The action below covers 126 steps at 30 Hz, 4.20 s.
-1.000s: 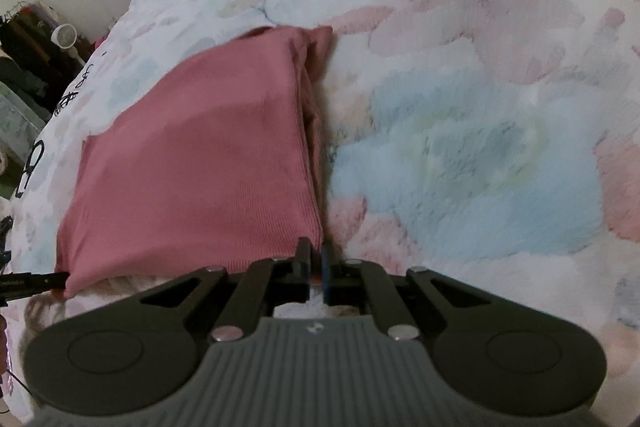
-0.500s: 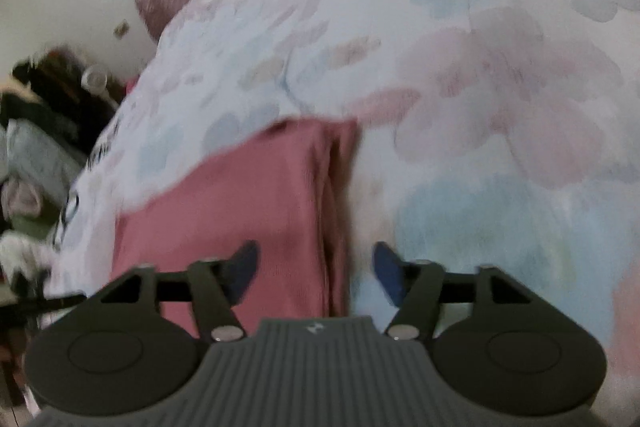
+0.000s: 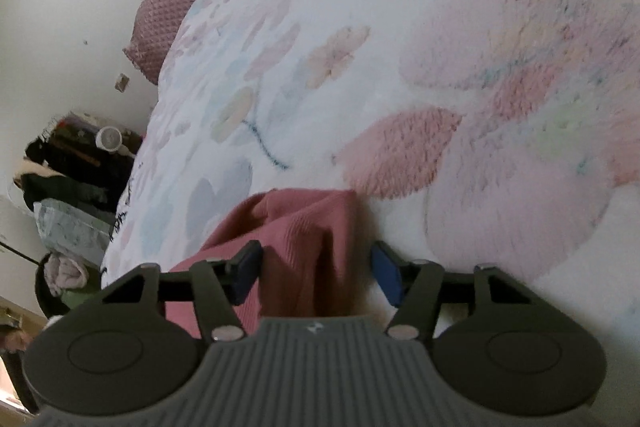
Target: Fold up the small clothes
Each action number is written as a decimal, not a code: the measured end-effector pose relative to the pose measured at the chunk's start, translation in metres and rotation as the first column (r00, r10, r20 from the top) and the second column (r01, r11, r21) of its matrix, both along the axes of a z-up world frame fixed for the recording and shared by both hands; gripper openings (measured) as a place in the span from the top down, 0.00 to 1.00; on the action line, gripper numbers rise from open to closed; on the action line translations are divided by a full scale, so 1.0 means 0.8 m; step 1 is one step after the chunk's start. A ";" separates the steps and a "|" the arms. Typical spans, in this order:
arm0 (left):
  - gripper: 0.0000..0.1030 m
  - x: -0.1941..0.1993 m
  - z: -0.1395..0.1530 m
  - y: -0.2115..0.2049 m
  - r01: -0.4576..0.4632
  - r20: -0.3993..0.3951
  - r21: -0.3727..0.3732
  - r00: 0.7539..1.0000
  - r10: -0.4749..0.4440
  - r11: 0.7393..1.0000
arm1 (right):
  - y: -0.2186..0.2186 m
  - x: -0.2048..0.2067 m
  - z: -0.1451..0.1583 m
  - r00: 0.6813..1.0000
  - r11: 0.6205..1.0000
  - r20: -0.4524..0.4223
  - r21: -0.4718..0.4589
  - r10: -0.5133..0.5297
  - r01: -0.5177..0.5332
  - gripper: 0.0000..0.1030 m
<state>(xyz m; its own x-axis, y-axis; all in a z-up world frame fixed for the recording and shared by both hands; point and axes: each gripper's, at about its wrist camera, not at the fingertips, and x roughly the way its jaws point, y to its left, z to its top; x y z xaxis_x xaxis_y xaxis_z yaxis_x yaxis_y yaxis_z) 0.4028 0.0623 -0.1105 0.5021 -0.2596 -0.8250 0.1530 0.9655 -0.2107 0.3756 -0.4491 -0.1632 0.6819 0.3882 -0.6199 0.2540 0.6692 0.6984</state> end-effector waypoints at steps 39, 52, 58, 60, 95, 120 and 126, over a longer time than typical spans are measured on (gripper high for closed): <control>0.48 -0.003 0.015 0.086 0.032 0.053 -0.137 0.998 -0.025 0.990 | 0.466 0.128 0.085 0.903 0.880 -0.151 -0.209 0.403 -0.428 0.94; 0.48 -0.041 0.054 0.103 -0.023 0.050 -0.115 0.998 0.029 0.993 | 0.459 0.105 0.123 0.894 0.891 -0.084 -0.084 0.440 -0.447 0.74; 0.45 -0.095 0.083 0.098 0.016 0.044 -0.236 0.999 -0.006 0.972 | 0.407 0.007 0.186 0.908 0.908 0.037 0.002 0.418 -0.418 0.67; 0.41 -0.112 0.079 0.094 0.019 0.017 -0.331 1.000 -0.014 0.943 | 0.383 -0.030 0.195 0.913 0.914 0.055 0.025 0.404 -0.406 0.66; 0.90 -0.181 -0.006 0.064 -0.086 -0.130 -0.308 0.990 0.048 0.947 | 0.321 -0.193 0.089 0.882 0.728 -0.118 -0.521 0.456 -0.446 1.00; 0.71 -0.181 -0.023 0.070 -0.113 -0.187 -0.289 0.980 0.059 0.951 | 0.327 -0.190 0.087 0.872 0.685 -0.112 -0.574 0.477 -0.448 1.00; 0.71 -0.178 -0.031 0.062 -0.098 -0.195 -0.207 0.979 0.057 0.973 | 0.323 -0.183 0.042 0.873 0.707 -0.194 -0.521 0.448 -0.478 1.00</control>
<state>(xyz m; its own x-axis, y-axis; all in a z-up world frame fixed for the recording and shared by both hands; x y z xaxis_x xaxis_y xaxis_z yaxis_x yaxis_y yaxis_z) 0.2602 0.1120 -0.1353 0.3696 -0.4073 -0.8351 0.0181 0.9018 -0.4318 0.2294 -0.1907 -0.1293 0.4691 0.2406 -0.8498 -0.1656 0.9691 0.1830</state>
